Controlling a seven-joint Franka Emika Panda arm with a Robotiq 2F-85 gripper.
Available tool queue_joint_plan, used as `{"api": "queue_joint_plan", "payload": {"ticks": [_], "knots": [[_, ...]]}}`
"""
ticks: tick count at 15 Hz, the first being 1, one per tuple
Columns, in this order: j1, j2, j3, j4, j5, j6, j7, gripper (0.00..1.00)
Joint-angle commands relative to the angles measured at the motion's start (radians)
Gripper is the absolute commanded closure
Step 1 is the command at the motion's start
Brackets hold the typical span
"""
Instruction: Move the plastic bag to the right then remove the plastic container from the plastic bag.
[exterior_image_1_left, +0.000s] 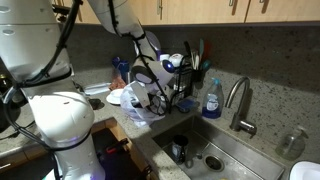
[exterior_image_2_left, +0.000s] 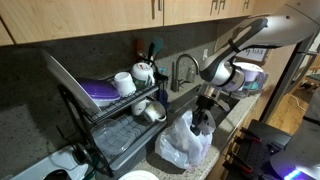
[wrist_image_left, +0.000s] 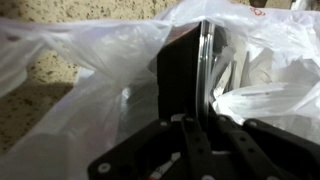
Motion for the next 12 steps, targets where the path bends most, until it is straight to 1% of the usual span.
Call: {"api": "queue_joint_plan", "payload": {"ticks": [1,3,4,5,8,9,10,11,12], "knots": [[0.034,-0.147,0.048,-0.077,-0.167,0.073,0.258,0.97],[0.041,-0.179,0.076,-0.082,-0.307,0.108,0.409,0.97],[-0.014,-0.198,0.141,-0.079,-0.384,0.104,0.489,0.97],[-0.040,-0.217,0.177,-0.070,-0.465,0.097,0.571,0.97],[-0.174,-0.308,0.341,-0.028,-0.717,0.010,0.821,0.97],[-0.199,-0.335,0.387,-0.005,-0.798,-0.021,0.906,0.97],[-0.199,-0.356,0.412,0.027,-0.878,-0.061,0.992,0.97],[-0.206,-0.379,0.438,0.060,-0.934,-0.113,1.050,0.97],[-0.116,-0.371,0.364,0.089,-1.039,-0.140,1.139,0.97]]}}
